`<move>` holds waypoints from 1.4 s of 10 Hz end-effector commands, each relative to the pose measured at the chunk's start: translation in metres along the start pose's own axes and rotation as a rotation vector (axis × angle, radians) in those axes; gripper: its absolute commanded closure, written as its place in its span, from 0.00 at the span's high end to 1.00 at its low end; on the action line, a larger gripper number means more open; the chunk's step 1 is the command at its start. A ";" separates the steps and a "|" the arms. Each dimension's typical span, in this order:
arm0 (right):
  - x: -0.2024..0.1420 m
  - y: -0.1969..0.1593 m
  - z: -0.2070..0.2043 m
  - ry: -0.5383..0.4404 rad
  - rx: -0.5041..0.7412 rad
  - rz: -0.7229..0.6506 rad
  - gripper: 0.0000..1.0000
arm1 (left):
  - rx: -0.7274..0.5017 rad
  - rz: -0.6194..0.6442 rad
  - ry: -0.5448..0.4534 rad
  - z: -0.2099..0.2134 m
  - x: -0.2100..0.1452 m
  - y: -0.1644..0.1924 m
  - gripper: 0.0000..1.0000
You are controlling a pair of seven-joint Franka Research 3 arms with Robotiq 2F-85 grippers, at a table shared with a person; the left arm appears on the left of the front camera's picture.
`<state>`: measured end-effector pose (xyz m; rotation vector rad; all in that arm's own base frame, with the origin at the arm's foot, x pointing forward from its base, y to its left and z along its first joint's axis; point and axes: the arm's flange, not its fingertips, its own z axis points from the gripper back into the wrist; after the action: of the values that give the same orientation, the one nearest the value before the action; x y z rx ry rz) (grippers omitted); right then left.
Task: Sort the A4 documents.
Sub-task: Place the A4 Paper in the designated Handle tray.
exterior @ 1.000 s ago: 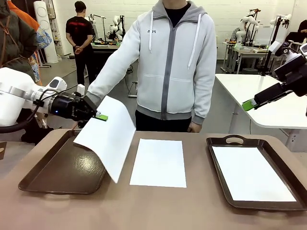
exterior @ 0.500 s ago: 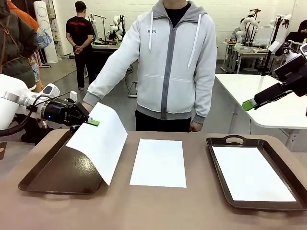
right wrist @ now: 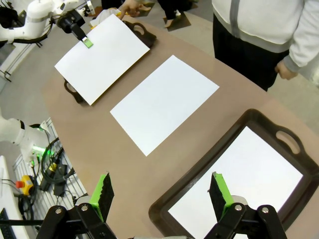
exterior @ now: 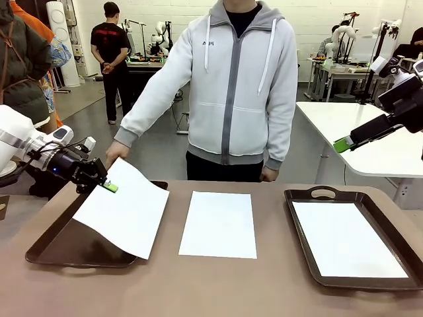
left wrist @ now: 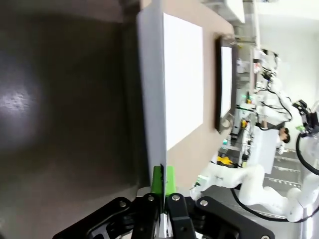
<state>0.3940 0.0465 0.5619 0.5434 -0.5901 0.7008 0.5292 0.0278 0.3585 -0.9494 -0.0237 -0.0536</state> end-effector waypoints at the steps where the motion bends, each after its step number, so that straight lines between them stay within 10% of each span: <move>1: 0.000 0.000 -0.001 0.001 0.002 -0.002 1.00 | 0.121 0.031 -0.012 0.001 0.011 0.004 0.01; 14: 0.000 0.000 -0.001 0.001 0.002 -0.002 1.00 | 0.387 0.010 0.089 0.015 0.038 0.024 0.01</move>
<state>0.3940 0.0465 0.5620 0.5434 -0.5902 0.7009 0.5639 0.0520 0.3510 -0.5562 0.0286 -0.0883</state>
